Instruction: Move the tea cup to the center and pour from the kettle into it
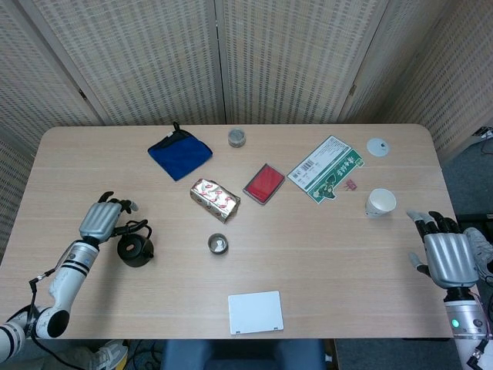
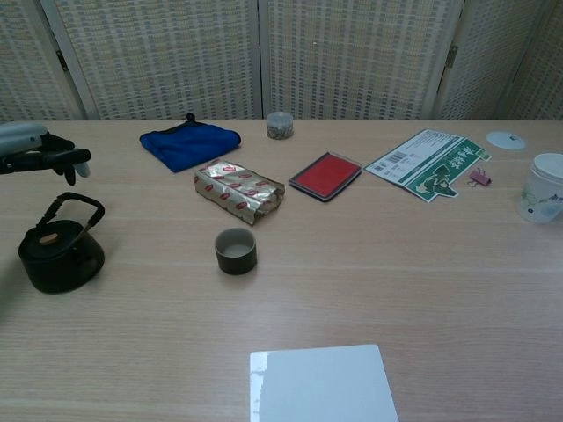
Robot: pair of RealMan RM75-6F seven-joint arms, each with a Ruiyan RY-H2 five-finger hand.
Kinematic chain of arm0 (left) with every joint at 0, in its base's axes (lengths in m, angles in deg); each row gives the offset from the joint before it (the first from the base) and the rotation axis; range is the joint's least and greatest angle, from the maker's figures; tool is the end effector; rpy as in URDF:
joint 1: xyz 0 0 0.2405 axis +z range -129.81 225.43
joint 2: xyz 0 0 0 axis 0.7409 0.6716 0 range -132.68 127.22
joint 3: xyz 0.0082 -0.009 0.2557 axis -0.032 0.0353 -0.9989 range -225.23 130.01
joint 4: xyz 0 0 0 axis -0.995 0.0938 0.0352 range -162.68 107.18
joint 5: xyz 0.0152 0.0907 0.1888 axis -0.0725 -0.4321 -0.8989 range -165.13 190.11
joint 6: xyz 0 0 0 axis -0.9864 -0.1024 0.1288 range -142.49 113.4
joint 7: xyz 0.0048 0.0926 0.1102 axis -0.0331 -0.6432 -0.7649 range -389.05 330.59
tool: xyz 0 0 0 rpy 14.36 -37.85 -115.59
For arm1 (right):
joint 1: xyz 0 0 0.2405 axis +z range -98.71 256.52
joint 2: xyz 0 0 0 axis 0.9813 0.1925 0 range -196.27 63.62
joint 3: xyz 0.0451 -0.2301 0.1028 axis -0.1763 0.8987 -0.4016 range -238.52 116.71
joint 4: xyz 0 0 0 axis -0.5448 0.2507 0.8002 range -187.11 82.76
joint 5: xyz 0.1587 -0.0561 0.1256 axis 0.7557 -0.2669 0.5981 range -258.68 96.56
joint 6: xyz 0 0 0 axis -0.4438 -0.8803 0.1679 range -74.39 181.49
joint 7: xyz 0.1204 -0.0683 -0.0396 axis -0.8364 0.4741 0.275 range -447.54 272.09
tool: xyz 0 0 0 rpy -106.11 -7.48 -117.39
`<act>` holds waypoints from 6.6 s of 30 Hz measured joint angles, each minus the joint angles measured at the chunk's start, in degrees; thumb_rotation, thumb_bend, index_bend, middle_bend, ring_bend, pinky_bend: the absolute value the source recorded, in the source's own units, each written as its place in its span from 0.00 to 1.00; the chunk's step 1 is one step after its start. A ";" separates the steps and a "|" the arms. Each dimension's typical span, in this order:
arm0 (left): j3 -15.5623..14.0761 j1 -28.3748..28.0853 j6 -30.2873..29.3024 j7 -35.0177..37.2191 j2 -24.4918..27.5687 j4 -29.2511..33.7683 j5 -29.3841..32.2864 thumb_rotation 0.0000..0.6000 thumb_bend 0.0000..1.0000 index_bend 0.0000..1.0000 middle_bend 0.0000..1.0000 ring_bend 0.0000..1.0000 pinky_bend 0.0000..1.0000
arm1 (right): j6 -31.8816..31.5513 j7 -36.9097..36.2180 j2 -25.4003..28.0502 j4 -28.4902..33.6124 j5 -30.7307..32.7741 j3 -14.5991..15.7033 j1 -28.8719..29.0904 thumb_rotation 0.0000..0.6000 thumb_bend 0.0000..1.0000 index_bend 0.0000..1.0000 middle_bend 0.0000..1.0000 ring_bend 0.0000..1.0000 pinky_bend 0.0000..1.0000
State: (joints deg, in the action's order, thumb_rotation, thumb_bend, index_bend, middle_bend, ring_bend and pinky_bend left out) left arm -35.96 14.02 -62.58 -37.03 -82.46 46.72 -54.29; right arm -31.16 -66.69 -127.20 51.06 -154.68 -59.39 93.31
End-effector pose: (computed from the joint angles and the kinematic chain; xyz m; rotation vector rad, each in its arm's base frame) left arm -0.2624 0.3606 0.0541 -1.6842 -1.0286 -0.7281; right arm -0.2824 -0.2084 0.1583 1.4477 -0.7837 0.6703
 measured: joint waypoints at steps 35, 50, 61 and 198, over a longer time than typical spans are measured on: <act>-4.20 -2.32 0.05 -6.87 1.49 7.37 6.31 0.00 0.05 0.45 0.48 0.33 0.05 | 3.09 -2.46 -0.04 -1.08 -1.00 -3.69 -3.36 1.00 0.21 0.19 0.25 0.14 0.24; -6.76 1.88 -7.30 -7.05 9.19 18.26 2.63 0.00 0.05 0.46 0.49 0.34 0.06 | 4.25 -2.85 -0.32 -1.03 -1.74 -4.66 -3.66 1.00 0.21 0.19 0.25 0.14 0.24; -10.04 5.14 -10.56 -6.44 13.43 24.08 -2.32 0.00 0.05 0.46 0.49 0.34 0.05 | 4.68 -2.44 -0.21 -0.51 -1.92 -5.11 -3.90 1.00 0.21 0.19 0.25 0.14 0.24; -11.89 10.29 -16.30 -13.04 2.59 13.21 -10.30 1.00 0.05 0.43 0.42 0.34 0.01 | 4.93 -4.20 3.92 1.46 -0.25 -8.50 -4.59 1.00 0.21 0.19 0.25 0.14 0.24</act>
State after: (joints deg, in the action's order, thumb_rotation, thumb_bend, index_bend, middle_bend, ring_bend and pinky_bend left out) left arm -47.85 24.31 -78.88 -50.07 -79.87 59.94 -64.59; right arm -26.23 -70.89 -123.28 52.52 -154.93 -67.89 88.72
